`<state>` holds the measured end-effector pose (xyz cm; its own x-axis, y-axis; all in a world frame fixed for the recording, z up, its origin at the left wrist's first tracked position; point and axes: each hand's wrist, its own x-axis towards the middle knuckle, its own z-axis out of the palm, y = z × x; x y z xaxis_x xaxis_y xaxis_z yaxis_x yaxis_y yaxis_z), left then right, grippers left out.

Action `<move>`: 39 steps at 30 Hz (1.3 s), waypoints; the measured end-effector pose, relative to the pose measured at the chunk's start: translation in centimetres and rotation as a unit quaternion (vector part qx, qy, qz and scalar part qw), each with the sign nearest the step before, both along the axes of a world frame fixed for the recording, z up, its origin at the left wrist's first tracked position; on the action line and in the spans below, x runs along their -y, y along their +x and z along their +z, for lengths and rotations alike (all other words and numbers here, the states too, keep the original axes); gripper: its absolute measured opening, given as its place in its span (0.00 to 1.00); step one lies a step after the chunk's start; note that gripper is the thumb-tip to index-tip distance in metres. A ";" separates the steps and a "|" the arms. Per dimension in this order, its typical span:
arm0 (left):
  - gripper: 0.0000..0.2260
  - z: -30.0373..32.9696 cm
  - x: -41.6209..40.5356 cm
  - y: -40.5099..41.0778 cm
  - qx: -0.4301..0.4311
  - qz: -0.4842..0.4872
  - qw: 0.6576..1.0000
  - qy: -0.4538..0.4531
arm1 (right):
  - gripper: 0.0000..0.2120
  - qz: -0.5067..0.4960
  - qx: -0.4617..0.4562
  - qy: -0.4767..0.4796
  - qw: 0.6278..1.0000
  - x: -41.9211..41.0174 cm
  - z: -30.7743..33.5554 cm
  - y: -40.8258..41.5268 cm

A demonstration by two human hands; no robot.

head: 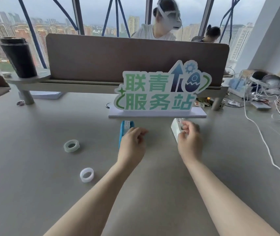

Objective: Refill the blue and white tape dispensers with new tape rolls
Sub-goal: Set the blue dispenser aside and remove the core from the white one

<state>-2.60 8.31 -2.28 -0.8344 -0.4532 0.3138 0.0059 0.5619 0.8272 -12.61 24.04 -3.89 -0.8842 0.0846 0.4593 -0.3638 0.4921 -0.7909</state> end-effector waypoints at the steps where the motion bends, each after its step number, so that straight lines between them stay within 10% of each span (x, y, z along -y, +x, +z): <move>1: 0.17 -0.3 -1.1 -1.0 0.036 -0.028 0.999 0.028 | 0.19 -0.007 0.031 -0.004 0.999 -1.0 -0.1 -0.7; 5: 0.25 -1.4 -5.0 -4.8 0.165 -0.114 0.971 0.129 | 0.22 0.037 0.065 -0.011 0.997 -3.5 -0.1 -2.0; 19: 0.27 -4.0 -8.5 -10.3 0.156 -0.134 0.960 0.191 | 0.19 0.148 0.163 0.140 0.965 -6.9 -1.5 -3.9; 39: 0.12 -2.0 -4.4 8.6 0.073 -0.021 0.978 0.195 | 0.19 0.216 0.084 0.092 0.968 -3.4 -1.8 11.4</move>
